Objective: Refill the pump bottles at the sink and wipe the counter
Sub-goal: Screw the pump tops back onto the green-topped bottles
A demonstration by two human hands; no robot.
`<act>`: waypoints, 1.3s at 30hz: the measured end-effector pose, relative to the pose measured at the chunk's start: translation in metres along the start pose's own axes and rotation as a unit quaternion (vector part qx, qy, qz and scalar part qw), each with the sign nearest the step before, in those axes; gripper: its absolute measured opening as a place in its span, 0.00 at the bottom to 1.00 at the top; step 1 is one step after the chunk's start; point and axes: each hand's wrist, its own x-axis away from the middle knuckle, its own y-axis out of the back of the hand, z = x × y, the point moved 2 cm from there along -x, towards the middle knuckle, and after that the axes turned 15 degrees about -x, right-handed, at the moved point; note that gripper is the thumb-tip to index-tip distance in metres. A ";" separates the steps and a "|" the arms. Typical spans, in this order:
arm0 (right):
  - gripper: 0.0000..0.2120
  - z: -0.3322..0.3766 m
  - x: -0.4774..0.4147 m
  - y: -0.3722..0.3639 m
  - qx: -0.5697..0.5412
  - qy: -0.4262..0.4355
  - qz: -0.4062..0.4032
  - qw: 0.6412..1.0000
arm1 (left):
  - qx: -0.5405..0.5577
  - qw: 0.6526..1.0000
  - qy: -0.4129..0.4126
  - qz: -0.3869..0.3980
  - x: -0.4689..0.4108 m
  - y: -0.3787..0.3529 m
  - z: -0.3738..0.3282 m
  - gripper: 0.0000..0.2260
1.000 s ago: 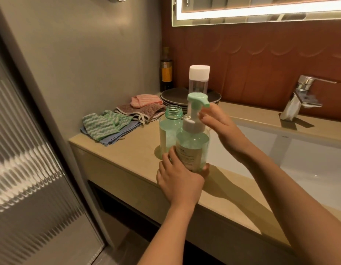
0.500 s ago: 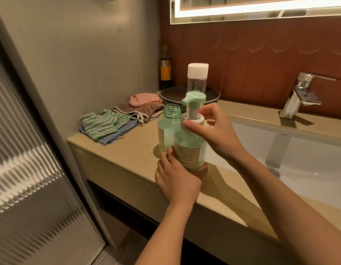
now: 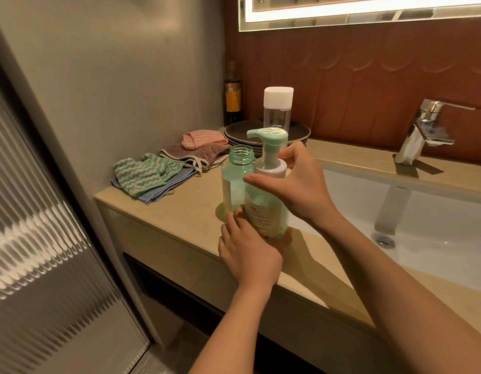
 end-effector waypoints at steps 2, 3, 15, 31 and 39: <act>0.27 -0.003 0.000 -0.002 0.042 0.000 -0.009 0.999 | -0.002 1.000 -0.003 0.014 0.000 -0.001 0.000 0.39; 0.28 -0.002 -0.001 -0.001 0.062 0.002 0.008 0.998 | -0.001 1.000 -0.005 0.018 0.001 0.000 0.001 0.39; 0.17 0.007 -0.007 0.020 -0.076 -0.023 0.146 0.986 | 0.011 1.000 -0.002 -0.018 0.001 0.004 -0.003 0.39; 0.20 0.001 -0.008 0.020 -0.156 -0.092 0.286 0.941 | 0.025 1.000 -0.001 -0.014 0.001 0.005 -0.002 0.39; 0.15 0.008 -0.011 0.022 -0.064 -0.023 0.129 0.989 | 0.025 1.000 -0.006 -0.003 0.001 0.003 -0.001 0.40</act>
